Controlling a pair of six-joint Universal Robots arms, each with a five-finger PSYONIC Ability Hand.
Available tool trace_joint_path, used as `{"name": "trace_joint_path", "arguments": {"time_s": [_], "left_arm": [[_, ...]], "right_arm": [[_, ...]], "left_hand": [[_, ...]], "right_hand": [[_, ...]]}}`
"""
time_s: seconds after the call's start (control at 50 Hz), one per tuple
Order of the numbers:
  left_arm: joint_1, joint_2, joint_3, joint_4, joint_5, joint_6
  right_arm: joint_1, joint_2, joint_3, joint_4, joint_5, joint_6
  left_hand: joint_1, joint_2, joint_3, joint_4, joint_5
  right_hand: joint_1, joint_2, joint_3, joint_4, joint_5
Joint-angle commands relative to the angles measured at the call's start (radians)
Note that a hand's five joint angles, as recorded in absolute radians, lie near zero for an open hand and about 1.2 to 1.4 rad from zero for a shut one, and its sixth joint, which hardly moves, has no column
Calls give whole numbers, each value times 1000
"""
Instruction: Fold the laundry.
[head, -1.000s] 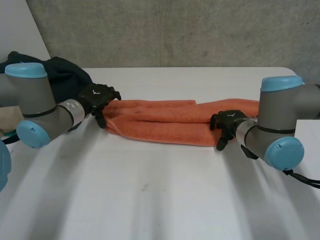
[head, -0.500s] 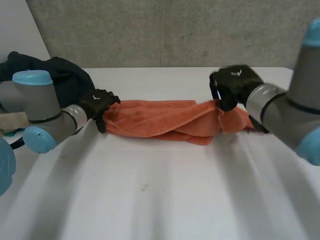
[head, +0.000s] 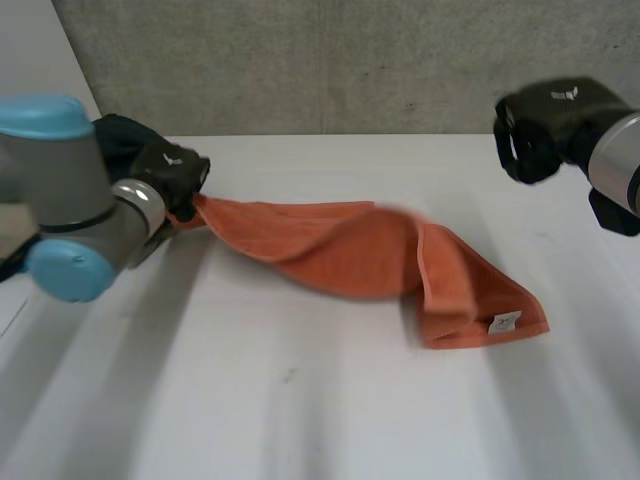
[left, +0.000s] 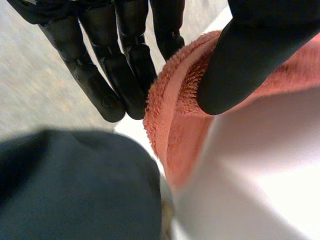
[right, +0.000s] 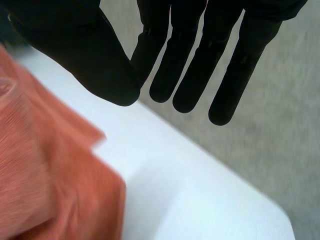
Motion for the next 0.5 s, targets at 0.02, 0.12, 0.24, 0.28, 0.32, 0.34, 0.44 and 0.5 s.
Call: {"name": "trace_joint_path", "arguments": {"time_s": [0.02, 0.12, 0.24, 0.28, 0.32, 0.34, 0.44, 0.5], "left_arm": [[-64, 367, -331, 42, 105, -164], [-98, 341, -410, 91, 86, -116], [-107, 120, -312, 78, -30, 31], [-107, 95, -288, 59, -62, 45], [-103, 97, -273, 38, -93, 45], [-103, 104, -271, 35, -96, 40], [-87, 160, -284, 38, -78, -18], [-81, 190, -308, 47, -58, -46]], "right_arm": [[-73, 131, 10, 26, 0, -77], [-74, 243, -17, 23, -1, -99], [-39, 327, -47, 68, 25, -90], [-28, 324, -28, 75, 40, -71], [-16, 308, 18, 75, 74, -38], [-10, 298, 36, 72, 88, -19], [50, 197, 163, 28, 140, 152], [114, 134, 252, -20, 149, 246]], "left_hand": [[223, 203, 212, 204, 241], [223, 203, 212, 204, 241], [223, 203, 212, 204, 241], [223, 203, 212, 204, 241], [223, 203, 212, 204, 241], [223, 203, 212, 204, 241], [223, 203, 212, 204, 241], [223, 203, 212, 204, 241]], "right_hand": [[268, 215, 207, 199, 205], [268, 215, 207, 199, 205], [-90, -143, -151, -159, -153], [-394, -448, -455, -464, -458], [-565, -619, -626, -635, -629], [-583, -637, -644, -653, -647], [-657, -710, -718, -727, -720], [-663, -716, -724, -732, -726]]}}
